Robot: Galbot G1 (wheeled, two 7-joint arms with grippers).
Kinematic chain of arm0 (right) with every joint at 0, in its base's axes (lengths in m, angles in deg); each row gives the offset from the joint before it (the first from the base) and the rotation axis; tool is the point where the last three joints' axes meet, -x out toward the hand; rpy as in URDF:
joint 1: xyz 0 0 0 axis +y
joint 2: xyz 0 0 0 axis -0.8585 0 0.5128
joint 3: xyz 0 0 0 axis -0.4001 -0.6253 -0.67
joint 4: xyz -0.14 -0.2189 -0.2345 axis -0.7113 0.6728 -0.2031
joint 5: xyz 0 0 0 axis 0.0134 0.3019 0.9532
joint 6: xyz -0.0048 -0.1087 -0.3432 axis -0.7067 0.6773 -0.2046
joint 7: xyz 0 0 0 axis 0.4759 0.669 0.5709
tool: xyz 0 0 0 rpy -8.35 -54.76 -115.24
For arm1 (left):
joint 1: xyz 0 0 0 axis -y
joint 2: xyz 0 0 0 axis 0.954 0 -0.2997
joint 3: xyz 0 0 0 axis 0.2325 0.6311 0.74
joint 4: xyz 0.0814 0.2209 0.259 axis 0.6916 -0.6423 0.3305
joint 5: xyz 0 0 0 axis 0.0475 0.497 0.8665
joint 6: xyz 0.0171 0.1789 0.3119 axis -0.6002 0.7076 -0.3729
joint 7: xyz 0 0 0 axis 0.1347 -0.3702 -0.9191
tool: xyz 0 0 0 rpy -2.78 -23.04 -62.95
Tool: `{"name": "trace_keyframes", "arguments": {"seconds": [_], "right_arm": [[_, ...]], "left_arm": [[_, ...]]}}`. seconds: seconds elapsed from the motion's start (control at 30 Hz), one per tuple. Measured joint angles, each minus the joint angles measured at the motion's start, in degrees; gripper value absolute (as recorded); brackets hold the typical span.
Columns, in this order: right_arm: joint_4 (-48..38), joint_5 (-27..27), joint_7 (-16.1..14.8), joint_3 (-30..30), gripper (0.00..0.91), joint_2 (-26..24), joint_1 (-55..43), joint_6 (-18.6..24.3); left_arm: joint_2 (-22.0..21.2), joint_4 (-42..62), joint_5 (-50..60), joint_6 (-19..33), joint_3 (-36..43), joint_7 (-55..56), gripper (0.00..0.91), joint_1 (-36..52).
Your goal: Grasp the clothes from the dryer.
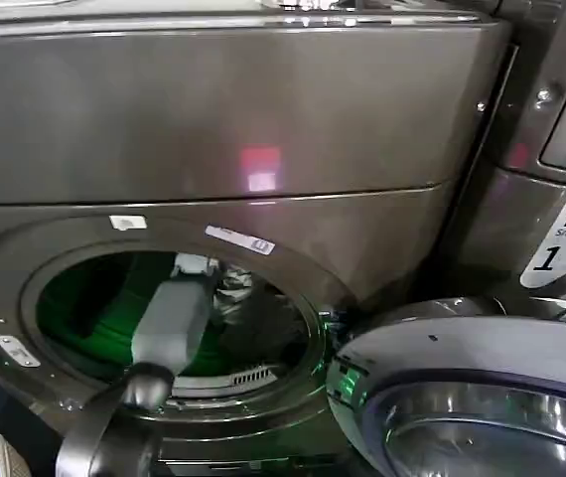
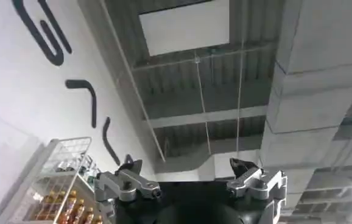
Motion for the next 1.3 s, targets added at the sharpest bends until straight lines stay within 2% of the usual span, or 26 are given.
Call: {"name": "trace_keyframes", "arguments": {"seconds": [0.33,0.93,1.3], "right_arm": [[-0.1,-0.3,0.0,0.0,0.907,-0.6,0.2,0.0],[-0.1,0.8,-0.2,-2.5,0.907,-1.2,-1.5,0.2],[0.0,1.4,-0.3,-3.6,0.907,-0.5,-2.2,0.4]], "left_arm": [[1.2,9.6,3.6,-0.8,7.5,-15.2,0.907,7.7],[3.3,16.8,12.7,0.3,26.5,-49.6,0.907,16.0],[5.4,18.8,17.1,5.5,32.3,-63.7,0.907,18.8]]}}
